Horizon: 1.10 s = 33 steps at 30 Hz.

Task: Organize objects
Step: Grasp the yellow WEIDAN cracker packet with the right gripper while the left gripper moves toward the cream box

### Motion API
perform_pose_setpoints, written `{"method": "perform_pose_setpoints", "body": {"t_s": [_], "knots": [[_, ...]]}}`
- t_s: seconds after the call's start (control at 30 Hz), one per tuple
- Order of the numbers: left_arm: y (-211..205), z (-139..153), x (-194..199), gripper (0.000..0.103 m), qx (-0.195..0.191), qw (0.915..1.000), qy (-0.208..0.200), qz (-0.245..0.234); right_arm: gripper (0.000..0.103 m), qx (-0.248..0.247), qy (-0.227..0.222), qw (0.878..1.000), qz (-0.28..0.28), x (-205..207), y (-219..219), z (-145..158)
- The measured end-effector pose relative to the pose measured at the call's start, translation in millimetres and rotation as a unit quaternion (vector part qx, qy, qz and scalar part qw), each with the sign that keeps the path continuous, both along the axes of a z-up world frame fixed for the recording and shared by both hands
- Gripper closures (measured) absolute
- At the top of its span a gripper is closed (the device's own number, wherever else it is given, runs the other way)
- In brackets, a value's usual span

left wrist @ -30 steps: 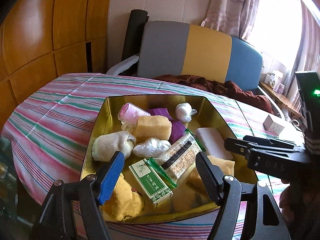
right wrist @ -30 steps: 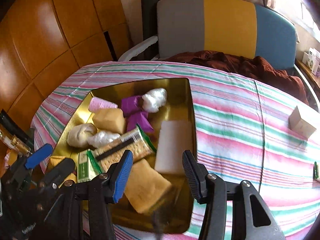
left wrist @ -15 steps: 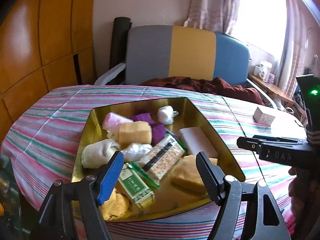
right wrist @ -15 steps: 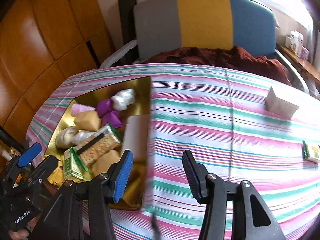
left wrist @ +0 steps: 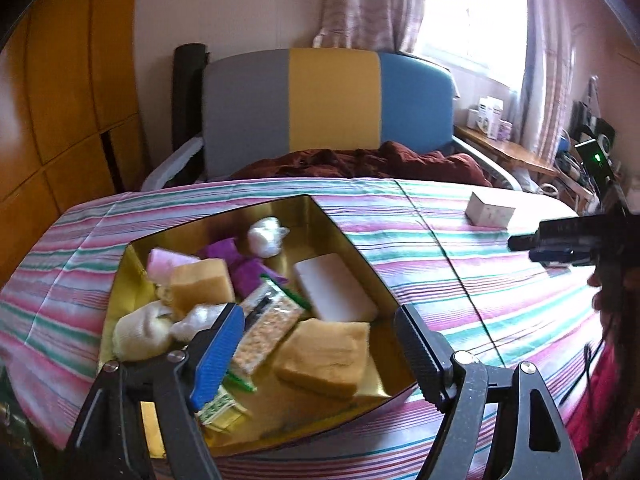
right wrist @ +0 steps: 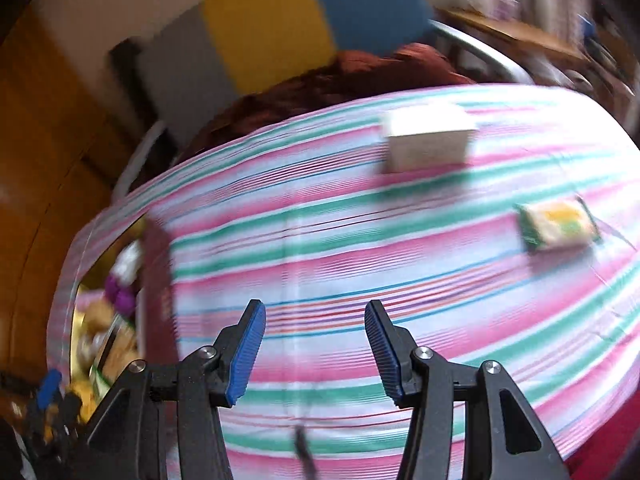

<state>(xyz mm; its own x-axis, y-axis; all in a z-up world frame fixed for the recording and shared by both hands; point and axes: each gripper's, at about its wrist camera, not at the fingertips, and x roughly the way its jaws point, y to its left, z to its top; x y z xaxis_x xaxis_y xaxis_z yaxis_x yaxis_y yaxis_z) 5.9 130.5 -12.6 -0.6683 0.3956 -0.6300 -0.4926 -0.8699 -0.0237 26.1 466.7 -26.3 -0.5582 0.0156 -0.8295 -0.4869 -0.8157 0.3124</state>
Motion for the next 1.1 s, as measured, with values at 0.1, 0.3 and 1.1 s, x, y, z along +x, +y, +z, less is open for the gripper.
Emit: {"method": "perform_pose_setpoints", "body": {"t_s": [0.1,0.3,1.1], "knots": [[11.6,-0.5,0.2,0.023,0.001,0.9997,-0.005,-0.023,0.051,-0.019,-0.002,0.998,-0.058,13.8,39.9,-0.3],[33.0,-2.4,3.7,0.022,0.005,0.9982,-0.006,-0.06,0.051,-0.087,0.008,0.972,-0.217,58.6,134.4,-10.7],[89.5,-4.6,-12.4,0.022,-0.007,0.9934,-0.035,-0.109,0.055,-0.026,-0.106,0.964,-0.242,-8.4,212.6,-69.7]]}}
